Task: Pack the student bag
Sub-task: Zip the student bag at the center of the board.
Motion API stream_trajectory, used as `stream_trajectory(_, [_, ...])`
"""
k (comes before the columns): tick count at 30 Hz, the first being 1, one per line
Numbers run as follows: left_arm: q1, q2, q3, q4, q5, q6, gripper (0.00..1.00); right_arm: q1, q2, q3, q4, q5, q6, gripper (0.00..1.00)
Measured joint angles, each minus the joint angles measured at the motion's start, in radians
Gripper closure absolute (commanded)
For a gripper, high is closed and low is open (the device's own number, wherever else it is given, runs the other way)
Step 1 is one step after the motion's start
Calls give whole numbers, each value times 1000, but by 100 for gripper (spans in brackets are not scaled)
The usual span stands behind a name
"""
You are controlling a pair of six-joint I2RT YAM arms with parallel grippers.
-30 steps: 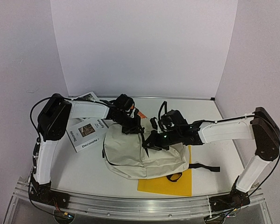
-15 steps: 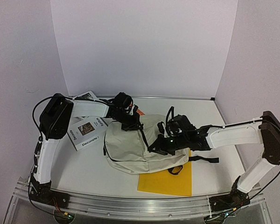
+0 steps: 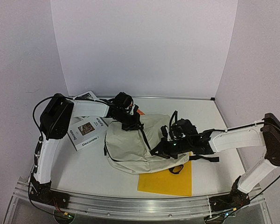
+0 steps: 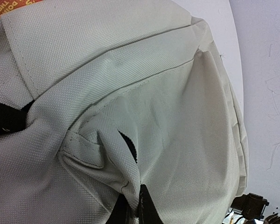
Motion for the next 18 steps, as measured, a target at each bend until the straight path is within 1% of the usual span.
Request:
stream_trajectory(2, [0, 1, 3, -1, 2, 0, 82, 0, -20, -1, -13, 7, 0, 100])
stream_trajectory(4, [2, 1, 3, 2, 6, 4, 73, 0, -31, -1, -28, 16, 0, 100])
stream_trajectory(6, [7, 1, 3, 13, 8, 1, 62, 1, -32, 6, -50, 24, 0, 100])
stream_trajectory(8, [15, 1, 2, 31, 2, 14, 55, 5, -32, 16, -71, 32, 0, 100])
stream_trajectory(9, [21, -2, -6, 53, -3, 18, 54, 10, -32, 29, -92, 40, 0, 100])
stream_trajectory(13, [22, -28, -58, 58, -10, 50, 51, 19, -32, 70, -121, 68, 0, 100])
stream_trajectory(18, [-53, -85, -117, 18, -34, 78, 47, 21, -32, 105, -131, 107, 0, 100])
